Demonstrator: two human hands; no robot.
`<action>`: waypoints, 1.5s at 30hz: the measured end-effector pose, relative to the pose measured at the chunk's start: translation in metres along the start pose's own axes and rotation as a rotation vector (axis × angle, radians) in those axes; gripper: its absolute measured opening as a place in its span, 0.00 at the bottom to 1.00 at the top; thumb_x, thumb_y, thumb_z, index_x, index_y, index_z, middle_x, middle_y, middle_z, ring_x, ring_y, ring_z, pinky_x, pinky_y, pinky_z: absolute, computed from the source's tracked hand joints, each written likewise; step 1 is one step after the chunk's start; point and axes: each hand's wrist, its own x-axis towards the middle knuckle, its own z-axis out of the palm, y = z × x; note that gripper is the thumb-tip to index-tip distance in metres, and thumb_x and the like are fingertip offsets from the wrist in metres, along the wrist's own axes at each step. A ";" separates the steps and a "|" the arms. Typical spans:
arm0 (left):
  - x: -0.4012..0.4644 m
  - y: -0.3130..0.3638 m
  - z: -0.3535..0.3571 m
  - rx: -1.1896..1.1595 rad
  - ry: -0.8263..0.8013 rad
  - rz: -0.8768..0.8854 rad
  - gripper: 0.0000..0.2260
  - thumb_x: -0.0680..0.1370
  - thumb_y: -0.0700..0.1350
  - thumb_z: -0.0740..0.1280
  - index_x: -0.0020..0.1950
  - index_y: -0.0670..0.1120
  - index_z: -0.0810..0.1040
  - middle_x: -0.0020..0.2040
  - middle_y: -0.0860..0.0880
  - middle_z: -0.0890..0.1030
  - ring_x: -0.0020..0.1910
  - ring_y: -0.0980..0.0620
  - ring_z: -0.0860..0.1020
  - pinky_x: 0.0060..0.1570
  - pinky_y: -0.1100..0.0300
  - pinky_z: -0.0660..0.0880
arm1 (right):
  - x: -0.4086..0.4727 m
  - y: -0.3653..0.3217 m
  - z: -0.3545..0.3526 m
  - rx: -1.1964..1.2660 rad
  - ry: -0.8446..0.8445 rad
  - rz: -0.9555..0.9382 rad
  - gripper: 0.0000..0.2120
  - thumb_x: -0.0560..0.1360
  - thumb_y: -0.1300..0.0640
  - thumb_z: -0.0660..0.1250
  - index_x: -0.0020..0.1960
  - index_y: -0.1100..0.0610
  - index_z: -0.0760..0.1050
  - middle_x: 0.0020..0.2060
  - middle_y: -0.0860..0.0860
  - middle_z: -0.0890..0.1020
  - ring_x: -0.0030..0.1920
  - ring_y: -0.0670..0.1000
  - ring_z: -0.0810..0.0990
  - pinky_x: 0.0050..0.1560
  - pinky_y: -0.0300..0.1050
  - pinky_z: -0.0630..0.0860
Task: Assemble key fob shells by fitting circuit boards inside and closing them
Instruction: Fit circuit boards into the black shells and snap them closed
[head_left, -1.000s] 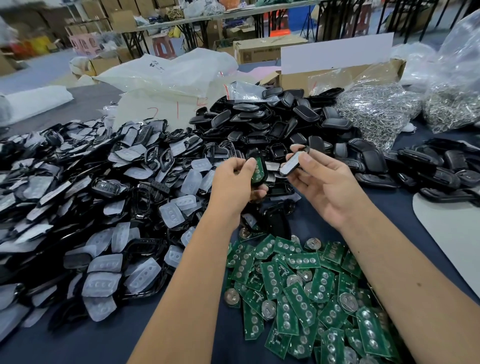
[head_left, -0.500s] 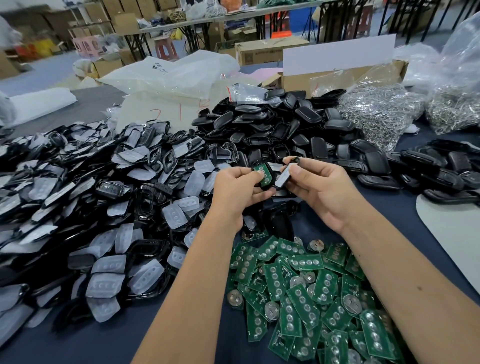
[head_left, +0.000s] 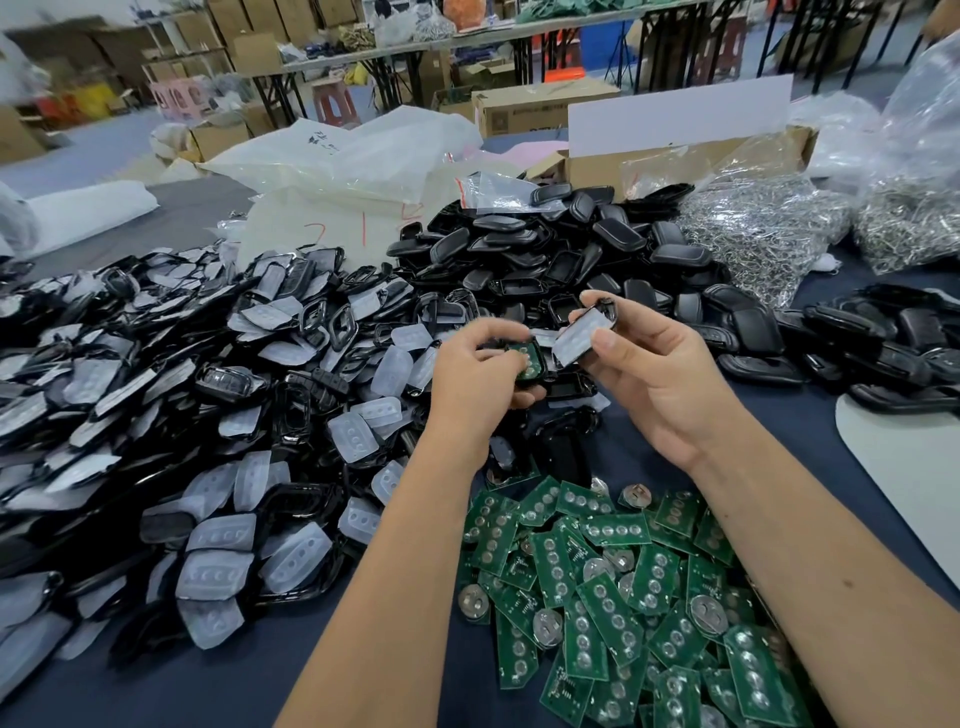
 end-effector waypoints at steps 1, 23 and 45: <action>-0.001 0.002 0.000 -0.020 -0.043 -0.017 0.15 0.79 0.32 0.65 0.46 0.47 0.87 0.49 0.43 0.85 0.32 0.48 0.84 0.31 0.64 0.78 | 0.000 -0.001 -0.001 0.007 -0.022 0.003 0.20 0.72 0.64 0.71 0.64 0.60 0.80 0.54 0.55 0.86 0.58 0.54 0.84 0.60 0.46 0.81; -0.010 0.012 -0.003 -0.178 -0.293 -0.087 0.05 0.79 0.40 0.72 0.46 0.42 0.86 0.43 0.45 0.84 0.33 0.49 0.82 0.30 0.64 0.78 | -0.003 -0.004 -0.001 -0.013 -0.129 -0.001 0.18 0.71 0.62 0.75 0.61 0.55 0.85 0.54 0.53 0.87 0.55 0.51 0.84 0.59 0.44 0.80; -0.001 0.002 0.001 -0.225 -0.015 0.094 0.19 0.80 0.30 0.67 0.61 0.51 0.85 0.47 0.44 0.86 0.39 0.47 0.86 0.41 0.57 0.83 | 0.000 0.000 -0.001 -0.054 0.107 0.044 0.18 0.68 0.61 0.74 0.58 0.61 0.83 0.49 0.55 0.87 0.51 0.52 0.86 0.54 0.44 0.83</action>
